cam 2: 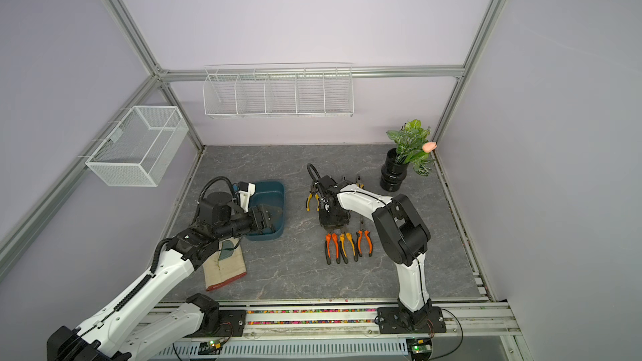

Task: Take the pliers out of the storage box
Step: Place the pliers at the center of the board.

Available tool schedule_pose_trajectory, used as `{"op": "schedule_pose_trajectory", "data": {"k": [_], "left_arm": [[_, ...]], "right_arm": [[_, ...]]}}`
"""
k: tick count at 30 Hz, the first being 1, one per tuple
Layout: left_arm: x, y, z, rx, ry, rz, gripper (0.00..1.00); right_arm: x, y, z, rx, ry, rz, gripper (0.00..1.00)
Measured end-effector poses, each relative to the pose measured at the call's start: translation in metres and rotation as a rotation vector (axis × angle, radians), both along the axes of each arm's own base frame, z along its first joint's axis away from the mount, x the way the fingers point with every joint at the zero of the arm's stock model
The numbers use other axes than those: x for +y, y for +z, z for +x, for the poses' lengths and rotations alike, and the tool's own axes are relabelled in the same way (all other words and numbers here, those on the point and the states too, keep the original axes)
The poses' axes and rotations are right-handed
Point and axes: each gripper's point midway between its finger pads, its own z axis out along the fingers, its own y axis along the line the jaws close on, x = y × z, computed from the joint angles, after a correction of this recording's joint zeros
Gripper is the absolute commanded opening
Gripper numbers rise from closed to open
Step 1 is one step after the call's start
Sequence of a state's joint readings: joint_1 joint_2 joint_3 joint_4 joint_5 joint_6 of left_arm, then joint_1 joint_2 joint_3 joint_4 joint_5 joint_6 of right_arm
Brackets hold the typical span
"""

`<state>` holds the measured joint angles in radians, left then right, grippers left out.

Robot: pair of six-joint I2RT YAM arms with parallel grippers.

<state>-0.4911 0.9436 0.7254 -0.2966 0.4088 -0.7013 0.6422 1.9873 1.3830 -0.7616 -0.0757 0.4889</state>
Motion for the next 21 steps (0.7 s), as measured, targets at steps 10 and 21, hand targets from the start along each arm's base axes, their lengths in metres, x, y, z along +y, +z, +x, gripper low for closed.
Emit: {"op": "schedule_pose_trajectory", "data": {"k": [10, 21], "left_arm": [[0.0003, -0.0023, -0.0006, 0.004, 0.0, 0.002, 0.62], [0.0008, -0.0002, -0.0015, -0.002, 0.0, -0.001, 0.62]], "right_arm": [[-0.0024, -0.0013, 0.0014, 0.013, -0.053, -0.001, 0.22], [-0.0016, -0.0007, 0.0038, 0.011, -0.07, -0.003, 0.4]]}}
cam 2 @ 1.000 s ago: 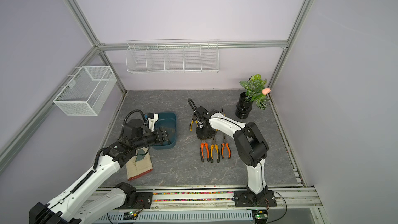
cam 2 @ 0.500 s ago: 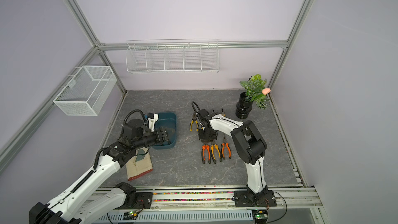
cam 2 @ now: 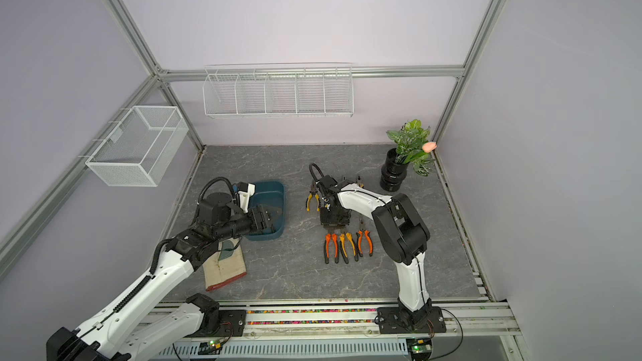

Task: Take the pliers out of the storage box
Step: Place the pliers at the center of the board.

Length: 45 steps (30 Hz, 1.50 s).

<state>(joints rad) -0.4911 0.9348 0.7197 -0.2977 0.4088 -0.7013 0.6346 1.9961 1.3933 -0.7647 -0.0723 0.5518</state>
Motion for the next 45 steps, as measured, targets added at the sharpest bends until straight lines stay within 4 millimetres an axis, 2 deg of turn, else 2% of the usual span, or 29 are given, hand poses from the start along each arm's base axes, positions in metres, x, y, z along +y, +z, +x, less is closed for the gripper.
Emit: {"op": "schedule_pose_trajectory", "data": {"k": [4, 10, 30, 36, 41, 45], "left_arm": [[0.0, 0.0, 0.0, -0.001, 0.0, -0.001, 0.62], [0.0, 0.0, 0.0, -0.001, 0.0, -0.001, 0.62], [0.0, -0.002, -0.001, 0.004, 0.0, 0.001, 0.62], [0.0, -0.002, -0.001, 0.004, 0.0, 0.002, 0.62], [0.001, -0.003, 0.0, 0.003, 0.004, 0.008, 0.62], [0.009, -0.015, 0.002, 0.022, 0.033, 0.071, 0.62]], "right_arm": [[0.0, 0.0, 0.0, 0.001, -0.001, 0.001, 0.39], [0.001, 0.0, 0.0, 0.001, 0.0, 0.004, 0.29], [0.004, 0.001, 0.0, 0.009, -0.043, 0.018, 0.29], [0.008, 0.001, 0.002, 0.01, -0.066, 0.038, 0.35], [0.009, 0.002, 0.003, 0.005, -0.067, 0.045, 0.54], [0.009, 0.01, 0.004, -0.014, -0.049, 0.05, 0.56]]}}
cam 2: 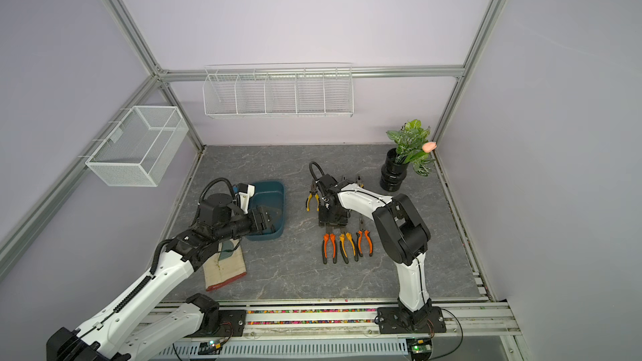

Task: Take the pliers out of the storage box
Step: Place the pliers at the center of the board, then pick up the pliers from the storage box.

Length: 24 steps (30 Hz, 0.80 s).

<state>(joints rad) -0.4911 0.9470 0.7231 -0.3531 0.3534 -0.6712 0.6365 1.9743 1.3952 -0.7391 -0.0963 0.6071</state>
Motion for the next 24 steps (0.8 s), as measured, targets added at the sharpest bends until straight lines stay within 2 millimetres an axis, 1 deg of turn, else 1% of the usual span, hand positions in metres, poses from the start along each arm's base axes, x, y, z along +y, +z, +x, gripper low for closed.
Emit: {"op": "schedule_pose_trajectory", "data": {"k": [2, 4, 7, 8, 11, 13, 14, 16, 20, 22, 24], "left_arm": [[0.006, -0.01, 0.005, 0.033, 0.028, 0.071, 0.62], [0.011, -0.016, 0.012, 0.058, 0.053, 0.135, 0.62], [0.017, -0.025, 0.024, 0.079, 0.081, 0.214, 0.61], [0.018, -0.029, 0.027, 0.091, 0.088, 0.241, 0.61], [0.022, -0.047, 0.035, 0.139, 0.107, 0.308, 0.6], [0.025, -0.061, 0.039, 0.178, 0.116, 0.355, 0.59], [0.026, -0.069, 0.042, 0.201, 0.116, 0.382, 0.59], [0.027, -0.081, 0.047, 0.244, 0.114, 0.429, 0.59], [0.029, -0.102, 0.058, 0.309, 0.123, 0.486, 0.56], [0.032, -0.112, 0.059, 0.341, 0.132, 0.509, 0.55], [0.037, -0.123, 0.058, 0.373, 0.144, 0.535, 0.55]], "right_arm": [[0.002, 0.015, 0.003, -0.032, 0.013, 0.017, 0.56], [0.005, 0.039, 0.007, -0.082, 0.024, 0.049, 0.56], [0.007, 0.092, 0.011, -0.192, 0.039, 0.117, 0.57], [0.005, 0.112, 0.012, -0.239, 0.042, 0.138, 0.57], [-0.003, 0.165, 0.007, -0.358, 0.055, 0.184, 0.58], [-0.01, 0.185, 0.001, -0.406, 0.065, 0.195, 0.58], [-0.014, 0.191, -0.003, -0.423, 0.069, 0.198, 0.58], [-0.022, 0.19, -0.012, -0.432, 0.075, 0.192, 0.58], [-0.04, 0.163, -0.033, -0.383, 0.082, 0.147, 0.58], [-0.046, 0.149, -0.042, -0.354, 0.084, 0.128, 0.58], [-0.051, 0.14, -0.048, -0.335, 0.085, 0.115, 0.58]]}}
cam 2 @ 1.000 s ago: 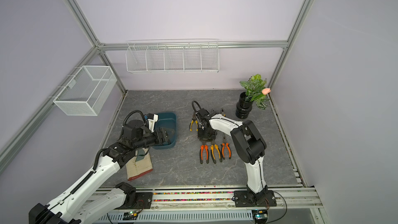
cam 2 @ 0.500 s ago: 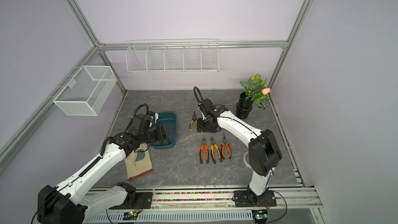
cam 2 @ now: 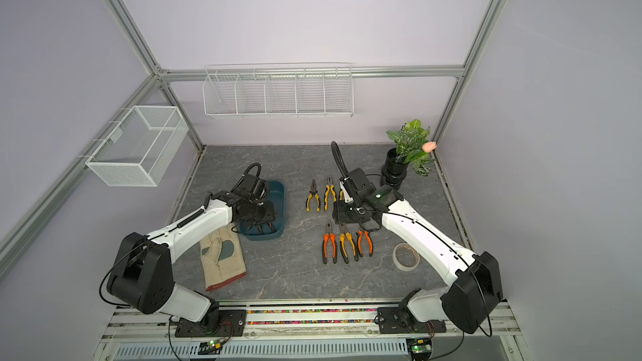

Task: Take the pliers out of the storage box
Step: Pick up the pliers from the storage box.

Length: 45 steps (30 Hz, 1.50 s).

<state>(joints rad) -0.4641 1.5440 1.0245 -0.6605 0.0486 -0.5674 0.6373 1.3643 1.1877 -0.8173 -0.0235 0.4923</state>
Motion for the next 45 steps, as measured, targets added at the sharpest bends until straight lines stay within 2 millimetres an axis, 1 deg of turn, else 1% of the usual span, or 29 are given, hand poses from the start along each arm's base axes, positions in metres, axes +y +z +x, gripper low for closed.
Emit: {"op": "schedule_pose_trajectory", "data": {"k": [4, 7, 11, 14, 20, 24, 28, 30, 35, 38, 42, 45], "left_arm": [[0.01, -0.015, 0.0, 0.045, 0.037, 0.034, 0.54], [0.017, -0.019, 0.003, 0.054, 0.075, 0.032, 0.55], [0.027, -0.028, 0.001, 0.075, 0.135, 0.027, 0.57], [0.033, -0.035, -0.004, 0.1, 0.169, 0.026, 0.62], [0.033, -0.039, -0.004, 0.11, 0.193, 0.021, 0.68], [0.031, -0.054, -0.006, 0.158, 0.192, 0.027, 0.7], [0.023, -0.054, 0.002, 0.168, 0.184, 0.006, 0.7], [0.022, -0.053, 0.005, 0.18, 0.183, 0.007, 0.68], [0.02, -0.054, 0.006, 0.225, 0.165, 0.029, 0.56], [0.02, -0.05, 0.008, 0.237, 0.141, 0.045, 0.47], [0.023, -0.042, 0.009, 0.236, 0.099, 0.076, 0.35], [0.03, -0.04, 0.009, 0.234, 0.06, 0.128, 0.31]], "right_arm": [[-0.005, -0.013, -0.008, 0.021, 0.003, -0.008, 0.58], [-0.005, -0.02, -0.011, 0.035, 0.009, -0.004, 0.58], [-0.005, -0.021, -0.01, 0.034, 0.014, 0.001, 0.58], [-0.004, -0.021, -0.007, 0.029, 0.015, 0.011, 0.59], [0.002, -0.032, -0.003, 0.058, 0.022, 0.013, 0.58], [0.005, -0.036, -0.002, 0.072, 0.028, 0.02, 0.59], [0.008, -0.038, 0.0, 0.075, 0.03, 0.026, 0.58], [0.008, -0.039, 0.0, 0.076, 0.03, 0.031, 0.58], [0.008, -0.037, 0.004, 0.067, 0.024, 0.048, 0.58], [0.007, -0.042, 0.004, 0.07, 0.021, 0.053, 0.58], [0.004, -0.049, 0.001, 0.085, 0.017, 0.049, 0.58], [0.003, -0.051, -0.001, 0.092, 0.018, 0.051, 0.58]]}}
